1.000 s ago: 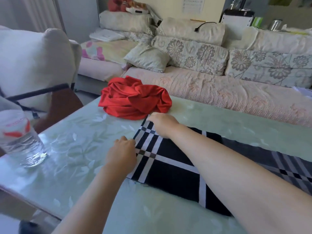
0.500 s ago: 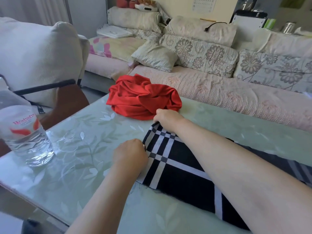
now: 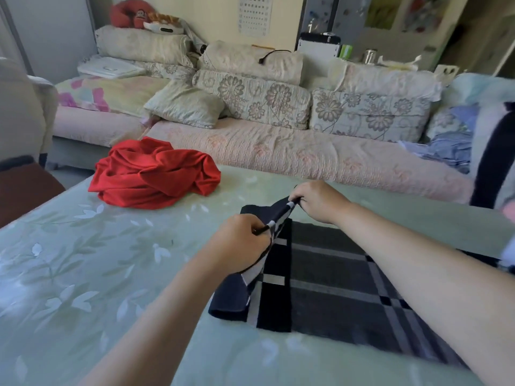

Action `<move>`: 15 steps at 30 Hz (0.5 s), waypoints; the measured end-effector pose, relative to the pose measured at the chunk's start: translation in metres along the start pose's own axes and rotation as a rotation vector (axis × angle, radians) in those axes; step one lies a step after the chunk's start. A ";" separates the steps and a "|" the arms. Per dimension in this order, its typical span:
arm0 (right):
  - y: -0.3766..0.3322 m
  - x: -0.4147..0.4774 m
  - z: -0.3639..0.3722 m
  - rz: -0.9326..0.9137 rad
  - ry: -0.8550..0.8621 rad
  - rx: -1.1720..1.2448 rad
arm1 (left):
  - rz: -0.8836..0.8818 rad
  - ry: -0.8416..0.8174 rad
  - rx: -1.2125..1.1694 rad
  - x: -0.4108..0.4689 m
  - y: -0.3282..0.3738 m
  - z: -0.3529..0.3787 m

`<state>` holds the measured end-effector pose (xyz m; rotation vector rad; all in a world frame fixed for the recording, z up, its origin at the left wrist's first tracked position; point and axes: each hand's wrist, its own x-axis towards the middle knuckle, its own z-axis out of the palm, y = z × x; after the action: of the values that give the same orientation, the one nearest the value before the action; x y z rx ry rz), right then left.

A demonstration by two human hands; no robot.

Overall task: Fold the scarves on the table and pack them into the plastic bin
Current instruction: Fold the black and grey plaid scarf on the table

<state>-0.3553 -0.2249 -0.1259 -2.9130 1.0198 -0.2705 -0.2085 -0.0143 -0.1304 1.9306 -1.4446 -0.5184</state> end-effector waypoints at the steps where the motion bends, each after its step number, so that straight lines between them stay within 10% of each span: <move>1: 0.015 -0.013 -0.002 0.017 0.004 0.001 | 0.015 -0.022 -0.011 0.001 0.012 0.010; 15: 0.146 -0.137 -0.008 0.251 0.057 0.048 | 0.152 -0.301 -0.198 0.005 0.125 0.160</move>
<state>-0.5522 -0.2540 -0.1526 -2.7111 1.3503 -0.3613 -0.3979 -0.0835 -0.1534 1.6230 -1.6419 -0.8754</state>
